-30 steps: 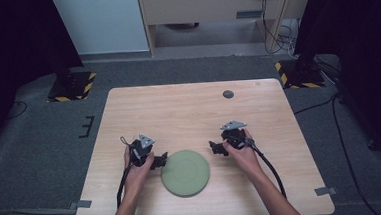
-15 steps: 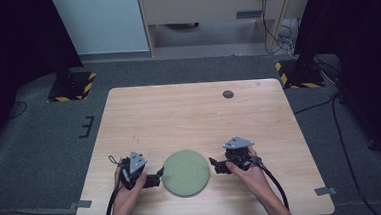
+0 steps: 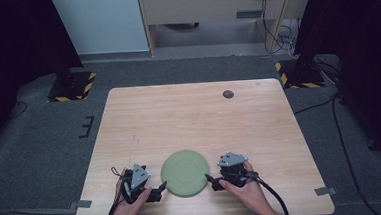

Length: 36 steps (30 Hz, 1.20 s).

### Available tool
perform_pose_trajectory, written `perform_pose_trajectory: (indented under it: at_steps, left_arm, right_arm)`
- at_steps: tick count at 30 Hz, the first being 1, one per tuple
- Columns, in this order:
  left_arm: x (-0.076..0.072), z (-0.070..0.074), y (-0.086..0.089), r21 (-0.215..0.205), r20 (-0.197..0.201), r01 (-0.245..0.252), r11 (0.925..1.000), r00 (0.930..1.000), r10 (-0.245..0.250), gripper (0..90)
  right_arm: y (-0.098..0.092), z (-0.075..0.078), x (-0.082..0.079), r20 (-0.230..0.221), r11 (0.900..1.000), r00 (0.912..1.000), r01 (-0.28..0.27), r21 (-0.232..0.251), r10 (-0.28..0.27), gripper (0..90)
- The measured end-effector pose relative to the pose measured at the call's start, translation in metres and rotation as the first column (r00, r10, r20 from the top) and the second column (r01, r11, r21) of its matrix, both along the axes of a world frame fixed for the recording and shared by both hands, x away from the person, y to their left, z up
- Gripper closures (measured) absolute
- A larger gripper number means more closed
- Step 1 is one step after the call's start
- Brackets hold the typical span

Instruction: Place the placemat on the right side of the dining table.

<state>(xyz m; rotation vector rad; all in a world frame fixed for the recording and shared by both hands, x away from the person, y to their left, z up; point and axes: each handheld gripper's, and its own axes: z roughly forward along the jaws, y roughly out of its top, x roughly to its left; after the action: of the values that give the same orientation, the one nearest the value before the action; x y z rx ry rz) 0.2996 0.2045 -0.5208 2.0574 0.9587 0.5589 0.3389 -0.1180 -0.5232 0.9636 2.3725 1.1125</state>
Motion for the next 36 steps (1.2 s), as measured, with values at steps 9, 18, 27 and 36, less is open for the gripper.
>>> perform_pose_trajectory:
  at_steps: [9,18,27,36]
  left_arm:
    - [-0.003,-0.005,-0.002,-0.003,-0.025,0.007,1.0000,0.9997,-0.007,5.3]
    - [0.000,-0.007,-0.013,0.014,-0.020,0.001,0.9999,0.9998,-0.001,6.1]
    - [0.005,-0.006,-0.022,0.036,-0.008,-0.008,0.9993,0.9999,0.008,5.5]
    - [0.002,-0.001,-0.007,0.011,-0.011,-0.046,0.9989,0.9989,0.047,5.6]
  right_arm:
    - [0.001,-0.004,-0.003,-0.009,1.000,0.9999,0.012,-0.006,-0.012,14.4]
    - [0.001,-0.008,-0.006,-0.011,1.000,0.9999,0.010,-0.014,-0.010,12.8]
    - [0.000,-0.009,0.000,-0.024,1.000,0.9995,0.022,-0.009,-0.022,9.1]
    - [0.000,-0.009,-0.003,-0.024,0.999,0.9991,0.036,-0.009,-0.036,12.5]
